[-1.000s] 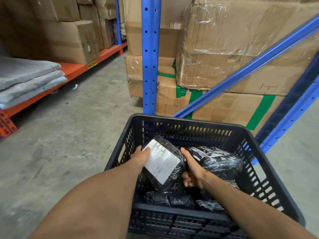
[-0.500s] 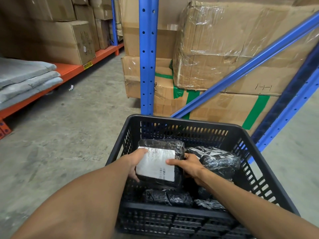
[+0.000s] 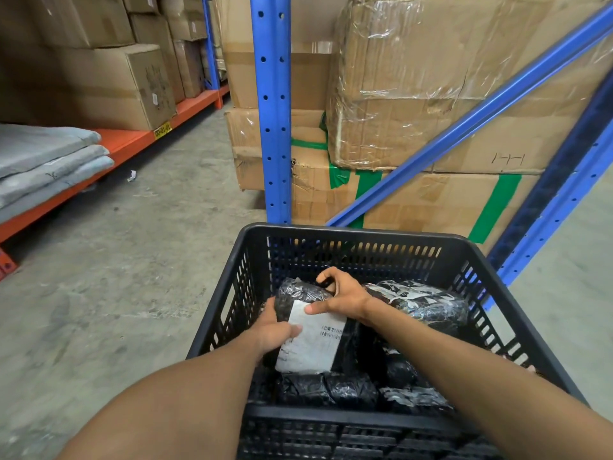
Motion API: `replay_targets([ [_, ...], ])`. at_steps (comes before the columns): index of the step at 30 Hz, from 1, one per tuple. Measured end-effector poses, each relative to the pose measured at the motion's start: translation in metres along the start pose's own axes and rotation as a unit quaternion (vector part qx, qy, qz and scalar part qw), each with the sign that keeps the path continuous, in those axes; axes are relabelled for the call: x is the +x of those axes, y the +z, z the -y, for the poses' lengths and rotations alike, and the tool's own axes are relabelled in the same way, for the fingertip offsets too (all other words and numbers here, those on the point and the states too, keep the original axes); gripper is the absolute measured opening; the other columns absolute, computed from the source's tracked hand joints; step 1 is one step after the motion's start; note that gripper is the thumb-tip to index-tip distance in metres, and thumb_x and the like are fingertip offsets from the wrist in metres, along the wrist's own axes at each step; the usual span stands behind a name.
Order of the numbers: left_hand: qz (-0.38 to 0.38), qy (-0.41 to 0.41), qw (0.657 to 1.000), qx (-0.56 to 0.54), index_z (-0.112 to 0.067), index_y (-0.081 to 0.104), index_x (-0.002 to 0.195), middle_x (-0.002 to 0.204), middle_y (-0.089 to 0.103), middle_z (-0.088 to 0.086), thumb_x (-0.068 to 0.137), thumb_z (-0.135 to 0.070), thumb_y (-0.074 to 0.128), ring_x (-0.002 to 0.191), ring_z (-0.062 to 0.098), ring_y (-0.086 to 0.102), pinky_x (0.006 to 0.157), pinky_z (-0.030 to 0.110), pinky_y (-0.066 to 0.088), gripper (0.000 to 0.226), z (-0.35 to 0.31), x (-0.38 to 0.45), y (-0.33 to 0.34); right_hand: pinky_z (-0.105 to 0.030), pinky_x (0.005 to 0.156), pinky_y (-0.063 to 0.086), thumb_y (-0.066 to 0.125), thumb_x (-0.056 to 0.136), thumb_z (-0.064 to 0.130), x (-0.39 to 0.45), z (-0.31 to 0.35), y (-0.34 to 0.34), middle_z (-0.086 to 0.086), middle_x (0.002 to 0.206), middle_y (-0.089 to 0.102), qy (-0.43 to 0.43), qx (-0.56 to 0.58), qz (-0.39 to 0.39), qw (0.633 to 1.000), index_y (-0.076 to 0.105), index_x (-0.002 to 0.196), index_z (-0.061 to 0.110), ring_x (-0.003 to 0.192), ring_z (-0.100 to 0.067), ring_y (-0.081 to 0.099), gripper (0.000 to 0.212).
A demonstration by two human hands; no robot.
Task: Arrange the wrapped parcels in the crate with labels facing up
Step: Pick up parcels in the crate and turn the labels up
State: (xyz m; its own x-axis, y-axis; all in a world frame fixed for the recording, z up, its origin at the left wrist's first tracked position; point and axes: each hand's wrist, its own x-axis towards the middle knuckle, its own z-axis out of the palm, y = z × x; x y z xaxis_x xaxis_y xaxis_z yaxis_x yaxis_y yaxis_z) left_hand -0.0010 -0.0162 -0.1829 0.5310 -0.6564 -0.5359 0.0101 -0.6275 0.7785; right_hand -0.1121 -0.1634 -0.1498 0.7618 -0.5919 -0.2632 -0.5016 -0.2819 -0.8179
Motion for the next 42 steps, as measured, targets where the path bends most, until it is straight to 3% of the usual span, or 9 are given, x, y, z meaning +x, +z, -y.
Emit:
replay_targets([
  [5,-0.027,0.002,0.998,-0.055,-0.027,0.035,0.145,0.131,0.06,0.002,0.092,-0.023,0.064,0.115,0.021,0.059,0.104,0.039,0.047,0.06,0.016,0.021,-0.005,-0.045,0.106,0.048,0.089,0.071,0.034,0.016,-0.023,0.027,-0.012,0.133,0.059,0.029,0.019,-0.045,0.998,0.056,0.128,0.015,0.124,-0.03,0.057,0.069],
  [12,-0.118,-0.119,0.984,-0.058,-0.016,0.022,0.152,0.152,0.041,0.014,0.098,-0.032,0.054,0.137,0.033,0.043,0.117,0.041,0.033,0.064,0.028,0.053,0.012,-0.045,0.117,0.034,0.072,0.08,-0.008,0.027,-0.059,0.051,-0.01,0.158,0.041,0.199,0.206,0.051,0.957,-0.013,0.159,0.025,0.143,-0.031,0.039,0.121],
  [20,-0.183,-0.149,0.971,0.03,-0.012,0.037,0.15,0.148,0.046,0.02,0.098,-0.015,0.047,0.133,0.038,0.048,0.111,0.035,0.041,0.053,0.028,0.075,0.03,-0.047,0.086,0.052,0.053,0.066,-0.008,0.028,-0.084,0.057,-0.003,0.114,0.068,0.196,0.19,0.066,0.96,0.05,0.128,0.026,0.11,-0.028,0.06,0.071],
  [24,-0.167,-0.137,0.974,0.073,-0.012,0.037,0.151,0.146,0.05,0.018,0.095,-0.016,0.048,0.132,0.037,0.05,0.111,0.038,0.043,0.057,0.023,0.072,0.027,-0.035,0.071,0.049,0.051,0.069,-0.006,0.027,-0.084,0.058,-0.004,0.104,0.069,0.183,0.17,0.059,0.966,0.048,0.137,0.027,0.092,-0.025,0.062,0.075],
  [27,-0.167,-0.128,0.973,0.099,-0.015,0.027,0.154,0.152,0.039,0.017,0.091,-0.017,0.049,0.135,0.037,0.045,0.113,0.039,0.04,0.067,0.013,0.064,0.027,-0.034,0.094,0.052,0.061,0.082,0.001,0.026,-0.078,0.047,-0.009,0.127,0.059,0.149,0.02,0.071,0.986,0.041,0.145,0.014,0.116,-0.026,0.057,0.067],
  [30,-0.16,-0.165,0.958,0.168,-0.012,0.019,0.149,0.153,0.023,0.016,0.09,-0.025,0.053,0.139,0.034,0.032,0.113,0.042,0.032,0.07,0.008,0.048,0.031,-0.033,0.069,0.057,0.065,0.091,0.02,0.019,-0.068,0.035,0.002,0.102,0.057,0.151,-0.101,0.113,0.977,0.052,0.108,0.023,0.094,-0.022,0.06,0.022],
  [34,-0.075,-0.21,0.95,0.218,-0.01,0.017,0.147,0.154,0.022,0.015,0.093,-0.035,0.053,0.14,0.033,0.031,0.115,0.043,0.034,0.07,0.012,0.02,0.024,-0.026,0.054,0.053,0.057,0.096,0.047,-0.005,-0.05,0.021,0.003,0.089,0.051,0.164,-0.11,0.195,0.961,0.049,0.096,0.023,0.075,-0.014,0.054,0.026],
  [39,0.177,-0.287,0.928,0.161,-0.009,0.026,0.156,0.162,0.028,0.01,0.101,-0.037,0.046,0.147,0.029,0.032,0.12,0.044,0.028,0.065,0.012,-0.01,0.021,-0.046,0.095,0.055,0.065,0.085,0.061,-0.042,-0.034,0.002,-0.005,0.137,0.052,0.196,-0.147,0.34,0.908,0.049,0.138,0.026,0.121,-0.025,0.05,0.066],
  [42,0.238,-0.309,0.919,0.061,-0.011,0.056,0.128,0.125,0.065,0.01,0.098,-0.031,0.054,0.108,0.024,0.067,0.096,0.039,0.055,0.037,0.002,-0.016,0.019,-0.045,0.102,0.05,0.075,0.083,0.045,-0.058,-0.036,-0.007,-0.004,0.162,0.033,0.185,-0.145,0.368,0.9,0.039,0.151,0.026,0.144,-0.03,0.035,0.079],
])
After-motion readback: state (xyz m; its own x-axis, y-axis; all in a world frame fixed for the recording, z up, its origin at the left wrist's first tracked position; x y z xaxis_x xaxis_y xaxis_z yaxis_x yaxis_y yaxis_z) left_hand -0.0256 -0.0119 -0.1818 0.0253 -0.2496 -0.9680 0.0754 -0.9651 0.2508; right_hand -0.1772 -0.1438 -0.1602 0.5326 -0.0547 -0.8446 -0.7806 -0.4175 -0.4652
